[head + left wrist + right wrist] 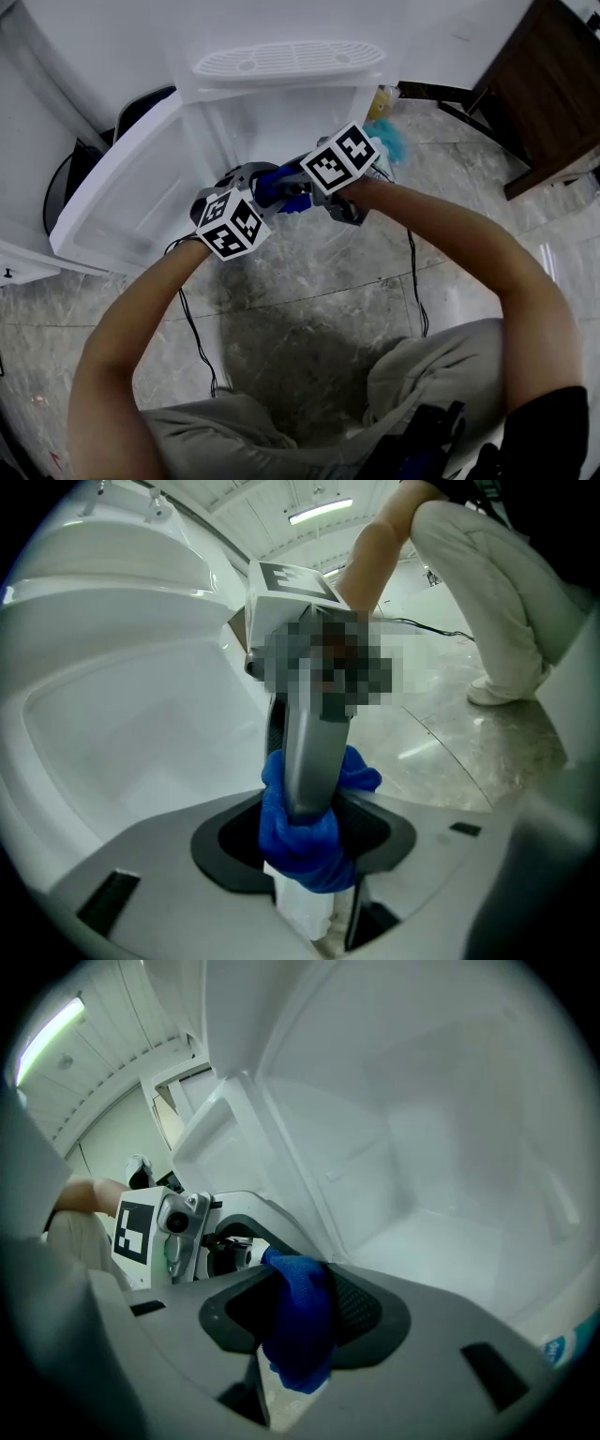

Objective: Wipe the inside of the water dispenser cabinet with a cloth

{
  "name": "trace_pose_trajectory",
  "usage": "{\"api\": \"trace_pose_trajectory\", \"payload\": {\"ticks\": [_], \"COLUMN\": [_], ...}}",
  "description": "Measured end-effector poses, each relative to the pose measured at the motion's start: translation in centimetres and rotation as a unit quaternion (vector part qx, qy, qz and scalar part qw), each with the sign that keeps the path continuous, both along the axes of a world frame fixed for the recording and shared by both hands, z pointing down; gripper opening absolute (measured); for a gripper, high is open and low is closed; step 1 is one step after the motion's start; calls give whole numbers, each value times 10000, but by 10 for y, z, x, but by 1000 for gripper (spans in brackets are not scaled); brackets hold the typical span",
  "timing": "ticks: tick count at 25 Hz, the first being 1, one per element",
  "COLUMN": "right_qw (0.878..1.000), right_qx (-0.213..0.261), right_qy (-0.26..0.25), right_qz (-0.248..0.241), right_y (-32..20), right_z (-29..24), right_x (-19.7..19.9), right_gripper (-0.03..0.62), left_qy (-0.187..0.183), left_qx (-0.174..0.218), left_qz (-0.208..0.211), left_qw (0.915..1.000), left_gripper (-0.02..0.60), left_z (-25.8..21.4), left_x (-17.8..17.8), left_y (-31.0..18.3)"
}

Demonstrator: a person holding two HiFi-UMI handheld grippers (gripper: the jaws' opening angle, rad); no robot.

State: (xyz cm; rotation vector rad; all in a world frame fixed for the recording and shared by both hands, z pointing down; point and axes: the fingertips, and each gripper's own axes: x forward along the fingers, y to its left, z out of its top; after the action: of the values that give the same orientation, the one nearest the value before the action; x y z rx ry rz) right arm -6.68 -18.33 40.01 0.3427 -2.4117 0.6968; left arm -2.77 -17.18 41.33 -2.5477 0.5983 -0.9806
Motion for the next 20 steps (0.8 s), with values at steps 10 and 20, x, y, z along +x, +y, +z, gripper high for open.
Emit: {"api": "trace_pose_trajectory", "payload": {"ticks": [10,20], "right_qw": [9952,9884], "right_qx": [534,1209], "right_qy": [696,770], "right_qz": [444,493], "right_y": [-39,-66], "right_z": [13,14], "right_x": [44,28], "right_gripper": [104,103], "left_qy": [-137,49], "left_qx": [-116,-494], "left_qz": [-342,-294], "left_qw": [9993,9983], "left_gripper": [189,6], "left_z": [9,12], "left_x": [-20,-27], "left_y": [-13,-8]}}
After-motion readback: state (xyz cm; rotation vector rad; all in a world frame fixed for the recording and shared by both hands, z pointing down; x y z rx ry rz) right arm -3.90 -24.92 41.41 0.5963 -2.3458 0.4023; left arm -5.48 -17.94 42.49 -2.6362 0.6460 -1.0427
